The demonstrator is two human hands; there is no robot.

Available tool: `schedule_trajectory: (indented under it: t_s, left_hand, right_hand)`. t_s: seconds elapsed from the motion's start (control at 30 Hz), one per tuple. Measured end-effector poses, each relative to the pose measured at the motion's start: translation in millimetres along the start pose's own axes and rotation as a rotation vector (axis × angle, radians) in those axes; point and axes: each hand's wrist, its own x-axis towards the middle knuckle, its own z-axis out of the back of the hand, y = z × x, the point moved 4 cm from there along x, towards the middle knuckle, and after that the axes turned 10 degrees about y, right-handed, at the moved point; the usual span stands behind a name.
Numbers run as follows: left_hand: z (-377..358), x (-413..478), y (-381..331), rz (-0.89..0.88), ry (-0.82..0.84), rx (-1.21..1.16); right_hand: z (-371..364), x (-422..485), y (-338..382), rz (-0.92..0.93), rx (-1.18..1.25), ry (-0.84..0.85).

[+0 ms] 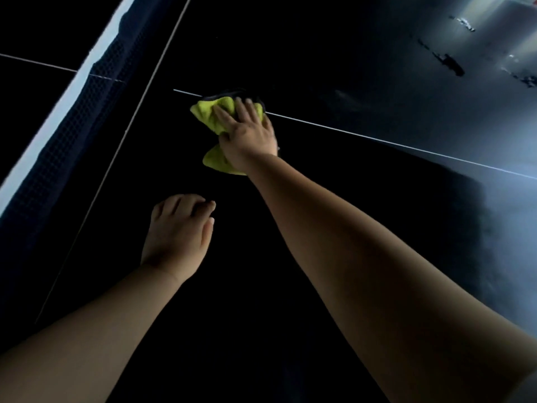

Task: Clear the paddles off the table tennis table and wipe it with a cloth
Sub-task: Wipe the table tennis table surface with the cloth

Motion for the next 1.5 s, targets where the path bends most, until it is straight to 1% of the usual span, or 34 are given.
schedule_trajectory:
  t_s: [0.07,0.2,0.27,0.33,0.4,0.5,0.57,0.63,0.8,1.1,1.3,1.5]
  left_hand:
    - [2,-3,-5,0.000,0.044,0.013]
    - [10,-5,-19,0.022,0.105,0.020]
    - [16,0,-34,0.100,0.092,0.020]
    - [19,8,-62,0.163,0.045,-0.015]
    - [13,15,-106,0.095,0.017,-0.079]
    - [-2,17,-184,-0.109,-0.036,-0.158]
    - [-10,12,-228,-0.211,-0.065,-0.202]
    - [-17,3,-258,-0.266,-0.063,-0.225]
    - [-33,-27,-291,-0.329,-0.026,-0.253]
    - [-40,-99,-321,-0.456,0.034,-0.314]
    - [-32,-166,-321,-0.552,0.097,-0.321]
    - [-16,-214,-297,-0.618,0.146,-0.298]
  right_hand:
    - [7,-18,-41,-0.076,0.037,-0.055]
    - [23,-69,-153,-0.310,0.112,-0.123]
    - [33,-93,-210,-0.427,0.143,-0.151]
    - [42,-116,-261,-0.532,0.163,-0.164]
    - [49,-137,-308,-0.627,0.182,-0.169]
    - [62,-169,-373,-0.759,0.218,-0.177]
    - [67,-191,-407,-0.833,0.243,-0.179]
    - [68,-212,-428,-0.889,0.259,-0.169]
    - [47,-270,-420,-0.973,0.277,-0.152]
    - [-16,-423,-346,-1.015,0.259,-0.115]
    - [-58,-529,-282,-1.110,0.279,-0.082]
    - [-94,-614,-228,-1.202,0.339,-0.075]
